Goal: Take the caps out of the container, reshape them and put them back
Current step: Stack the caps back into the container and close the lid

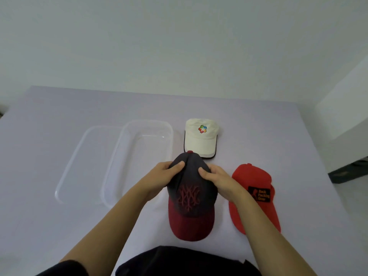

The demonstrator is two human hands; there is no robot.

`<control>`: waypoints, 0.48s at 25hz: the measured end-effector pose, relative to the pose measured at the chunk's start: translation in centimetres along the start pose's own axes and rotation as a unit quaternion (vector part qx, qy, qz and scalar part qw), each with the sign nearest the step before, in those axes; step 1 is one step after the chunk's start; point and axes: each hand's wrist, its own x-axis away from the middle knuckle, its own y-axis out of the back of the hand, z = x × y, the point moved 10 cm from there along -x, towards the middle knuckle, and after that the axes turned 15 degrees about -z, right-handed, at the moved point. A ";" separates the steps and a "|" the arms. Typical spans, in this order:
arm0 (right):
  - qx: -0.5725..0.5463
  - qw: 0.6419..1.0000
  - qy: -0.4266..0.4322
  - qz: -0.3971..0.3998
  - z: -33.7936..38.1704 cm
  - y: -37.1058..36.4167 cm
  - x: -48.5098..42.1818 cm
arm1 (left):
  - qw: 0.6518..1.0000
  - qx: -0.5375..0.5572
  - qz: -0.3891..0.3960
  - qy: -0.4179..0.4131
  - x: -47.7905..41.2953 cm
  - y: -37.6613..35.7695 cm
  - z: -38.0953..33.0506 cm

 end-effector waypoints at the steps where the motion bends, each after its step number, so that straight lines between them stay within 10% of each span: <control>1: -0.040 0.999 0.016 -0.007 1.0 -0.9 0.5 | 1.000 0.021 0.003 -0.014 0.7 0.4 -0.8; 8: -0.202 0.974 0.099 0.000 6.8 -7.9 2.0 | 0.979 0.025 -0.103 -0.174 3.5 8.3 -7.6; 12: -0.218 0.972 0.090 -0.007 6.4 -10.9 1.3 | 0.987 0.081 -0.034 -0.134 2.8 10.5 -6.4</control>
